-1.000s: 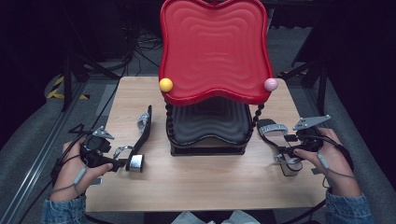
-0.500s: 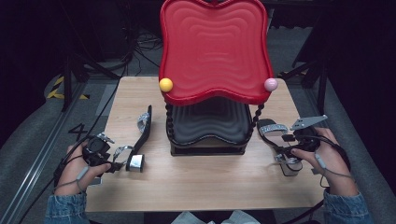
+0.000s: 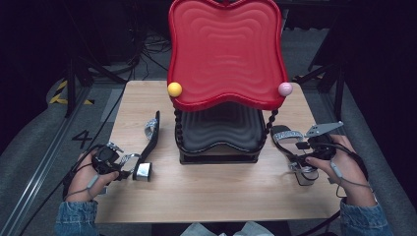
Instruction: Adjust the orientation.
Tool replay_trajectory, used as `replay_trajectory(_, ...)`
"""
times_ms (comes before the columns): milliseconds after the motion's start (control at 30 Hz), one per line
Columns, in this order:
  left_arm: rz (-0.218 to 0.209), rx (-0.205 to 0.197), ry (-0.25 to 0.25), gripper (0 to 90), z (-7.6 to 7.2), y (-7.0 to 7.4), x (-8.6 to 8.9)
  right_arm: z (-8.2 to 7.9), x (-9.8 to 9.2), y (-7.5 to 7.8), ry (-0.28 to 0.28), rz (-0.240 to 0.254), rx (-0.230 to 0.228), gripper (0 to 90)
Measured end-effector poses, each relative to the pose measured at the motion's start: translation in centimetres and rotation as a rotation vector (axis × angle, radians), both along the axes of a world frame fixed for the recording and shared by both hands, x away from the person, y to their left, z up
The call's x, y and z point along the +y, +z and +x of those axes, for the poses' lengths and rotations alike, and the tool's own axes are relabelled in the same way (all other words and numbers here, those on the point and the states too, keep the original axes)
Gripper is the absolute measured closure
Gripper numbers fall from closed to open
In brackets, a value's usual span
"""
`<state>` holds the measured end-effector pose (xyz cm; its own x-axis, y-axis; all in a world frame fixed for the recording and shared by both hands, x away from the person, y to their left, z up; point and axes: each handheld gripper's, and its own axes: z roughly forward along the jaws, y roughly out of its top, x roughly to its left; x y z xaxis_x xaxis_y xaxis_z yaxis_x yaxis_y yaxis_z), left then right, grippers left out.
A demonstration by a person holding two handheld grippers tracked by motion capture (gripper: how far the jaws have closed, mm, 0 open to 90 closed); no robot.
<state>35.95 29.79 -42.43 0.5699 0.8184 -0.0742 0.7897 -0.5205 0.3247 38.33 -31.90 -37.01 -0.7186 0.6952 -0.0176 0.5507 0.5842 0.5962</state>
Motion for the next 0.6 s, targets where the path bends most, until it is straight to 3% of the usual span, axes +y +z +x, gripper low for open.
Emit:
replay_trajectory(100, -0.010, 0.002, -0.010, 61.4, 0.1, -0.2, -0.1, 0.0, 0.0, 0.0, 0.004, -0.001, -0.001, 38.6)
replay_trajectory(133, -0.016, 0.002, -0.010, 68.9, 0.1, -0.2, 0.0, 0.0, 0.1, 0.0, 0.003, -0.003, 0.000, 38.5)
replay_trajectory(200, -0.024, 0.013, -0.013, 77.2, 0.2, -0.2, 0.0, 0.0, 0.1, 0.0, 0.004, -0.003, 0.000, 38.5)
replay_trajectory(233, -0.046, 0.032, -0.010, 77.2, 0.1, -0.2, -0.1, 0.0, 0.1, 0.0, 0.003, -0.003, -0.001, 38.5)
replay_trajectory(300, -0.031, 0.026, -0.013, 83.7, 0.1, -0.1, -0.1, 0.0, 0.1, 0.0, 0.003, -0.003, -0.001, 38.6)
replay_trajectory(400, -0.042, 0.031, -0.007, 84.5, 0.1, 0.0, -0.2, 0.0, 0.1, -0.1, 0.005, 0.000, -0.001, 38.7)
replay_trajectory(600, -0.041, -0.017, -0.006, 84.8, -0.1, 1.2, -0.4, 0.0, 0.1, 0.0, 0.003, 0.002, -0.005, 38.9)
